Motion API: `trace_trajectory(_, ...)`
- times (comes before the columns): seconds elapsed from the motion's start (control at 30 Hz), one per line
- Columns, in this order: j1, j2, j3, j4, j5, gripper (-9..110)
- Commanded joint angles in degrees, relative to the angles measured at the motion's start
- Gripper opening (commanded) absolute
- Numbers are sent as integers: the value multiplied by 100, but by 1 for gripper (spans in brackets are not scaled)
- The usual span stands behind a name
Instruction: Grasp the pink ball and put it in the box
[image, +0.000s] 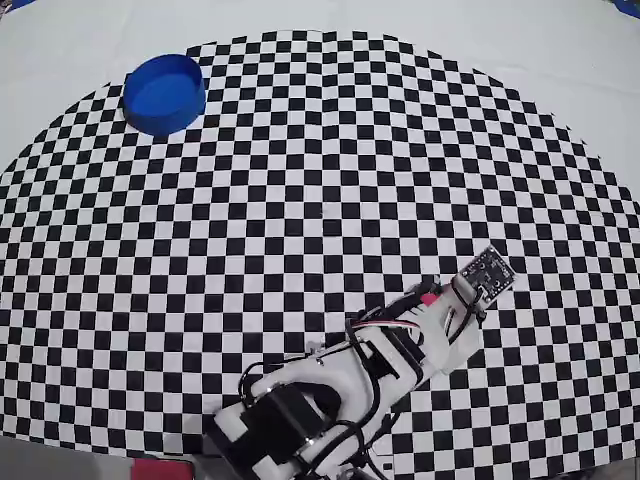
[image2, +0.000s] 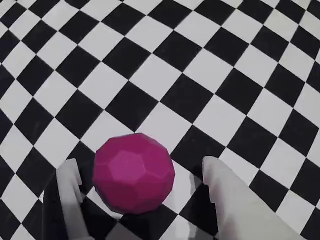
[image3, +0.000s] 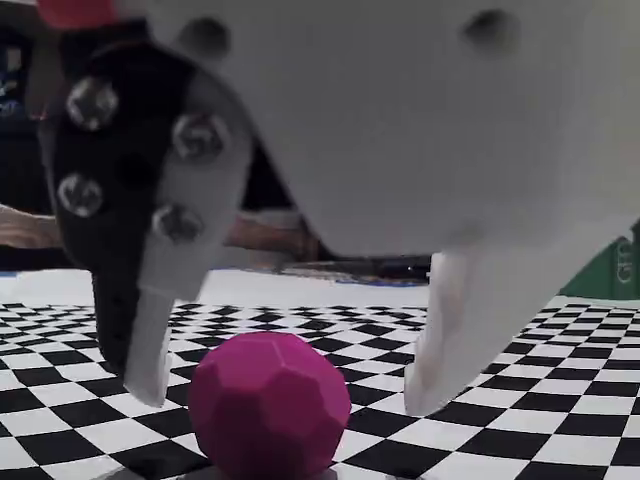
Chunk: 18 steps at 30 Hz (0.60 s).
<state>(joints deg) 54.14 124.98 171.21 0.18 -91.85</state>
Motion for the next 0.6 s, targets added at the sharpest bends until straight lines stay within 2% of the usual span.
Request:
trace_trajectory(0.0, 53, -26, -237, -79, -26, 29)
trace_trajectory(0.57, 35, -439, -571, -88, -26, 28)
